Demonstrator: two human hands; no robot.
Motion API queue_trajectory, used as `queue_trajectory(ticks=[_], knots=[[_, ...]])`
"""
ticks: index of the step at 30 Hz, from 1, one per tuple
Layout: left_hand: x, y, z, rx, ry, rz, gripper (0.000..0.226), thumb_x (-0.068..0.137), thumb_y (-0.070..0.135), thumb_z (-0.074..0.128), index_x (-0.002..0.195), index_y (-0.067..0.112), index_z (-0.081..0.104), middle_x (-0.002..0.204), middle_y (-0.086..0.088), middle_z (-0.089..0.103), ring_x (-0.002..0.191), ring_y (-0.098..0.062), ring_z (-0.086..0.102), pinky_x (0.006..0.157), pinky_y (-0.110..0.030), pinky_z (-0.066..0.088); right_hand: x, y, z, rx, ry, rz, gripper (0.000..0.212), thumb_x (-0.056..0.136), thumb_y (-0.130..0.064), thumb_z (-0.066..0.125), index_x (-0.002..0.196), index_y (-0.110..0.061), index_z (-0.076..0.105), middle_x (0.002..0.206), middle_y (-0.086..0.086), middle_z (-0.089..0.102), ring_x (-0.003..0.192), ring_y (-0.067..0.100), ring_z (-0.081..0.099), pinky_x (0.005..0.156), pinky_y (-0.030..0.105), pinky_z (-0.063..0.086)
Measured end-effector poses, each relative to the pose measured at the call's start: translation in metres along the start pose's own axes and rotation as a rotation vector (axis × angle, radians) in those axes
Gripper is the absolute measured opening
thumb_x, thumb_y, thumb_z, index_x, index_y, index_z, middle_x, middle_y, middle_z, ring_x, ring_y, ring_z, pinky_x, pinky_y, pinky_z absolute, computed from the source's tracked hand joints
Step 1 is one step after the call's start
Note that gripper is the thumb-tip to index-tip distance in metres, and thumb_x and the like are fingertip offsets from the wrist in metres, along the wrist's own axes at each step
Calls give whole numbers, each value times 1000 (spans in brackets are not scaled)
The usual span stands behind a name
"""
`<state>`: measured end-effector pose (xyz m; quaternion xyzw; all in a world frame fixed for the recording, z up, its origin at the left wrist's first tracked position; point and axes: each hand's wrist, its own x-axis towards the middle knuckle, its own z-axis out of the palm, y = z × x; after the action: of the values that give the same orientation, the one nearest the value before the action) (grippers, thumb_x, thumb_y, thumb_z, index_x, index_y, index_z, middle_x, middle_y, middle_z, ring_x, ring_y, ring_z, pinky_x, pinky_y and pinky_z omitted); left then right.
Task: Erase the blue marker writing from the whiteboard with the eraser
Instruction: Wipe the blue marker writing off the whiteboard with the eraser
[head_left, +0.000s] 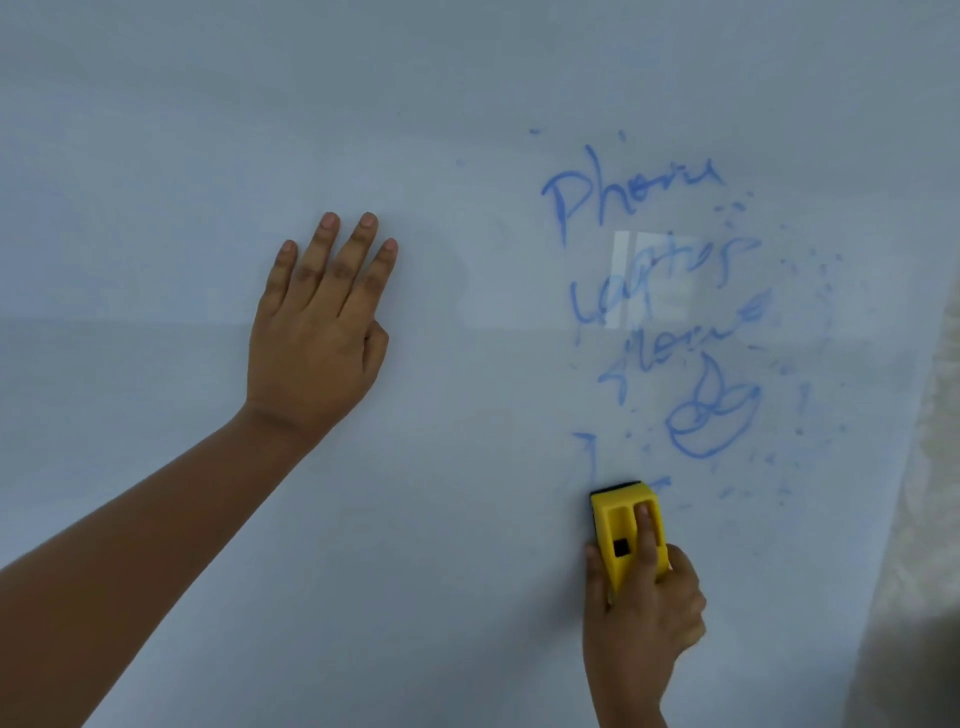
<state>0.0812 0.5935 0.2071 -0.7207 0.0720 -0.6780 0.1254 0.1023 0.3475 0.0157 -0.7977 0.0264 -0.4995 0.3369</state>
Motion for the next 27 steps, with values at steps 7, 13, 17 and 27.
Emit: queue_trajectory(ticks=[7,13,17,27], knots=[[-2,0,1,10,6,3,51,88,6,37,139,4,43,145,-18,41,136,-37,32,111,-52,24,-26,2,-1,-46,-108,-127,53,92,-56,26,116,-23,59,100,27,64,79,44,63,66,51,52],[-4,-1,2,6,6,-1,50,89,7,35,138,4,43,145,-18,40,137,-36,31,111,-51,23,14,19,-11,-49,50,65,40,83,-25,63,119,-7,61,115,34,55,101,53,54,83,64,45],[-5,0,3,5,22,-8,50,89,6,36,138,4,43,145,-18,41,136,-36,32,111,-51,24,28,-4,-2,77,-23,85,64,74,2,70,133,-11,47,128,31,45,118,50,41,93,73,31],[-11,4,3,-2,28,-25,52,88,5,39,140,4,41,146,-18,39,136,-37,32,111,-51,23,30,39,-19,-66,-145,111,67,80,-11,68,139,-20,37,131,25,45,120,45,42,89,69,38]])
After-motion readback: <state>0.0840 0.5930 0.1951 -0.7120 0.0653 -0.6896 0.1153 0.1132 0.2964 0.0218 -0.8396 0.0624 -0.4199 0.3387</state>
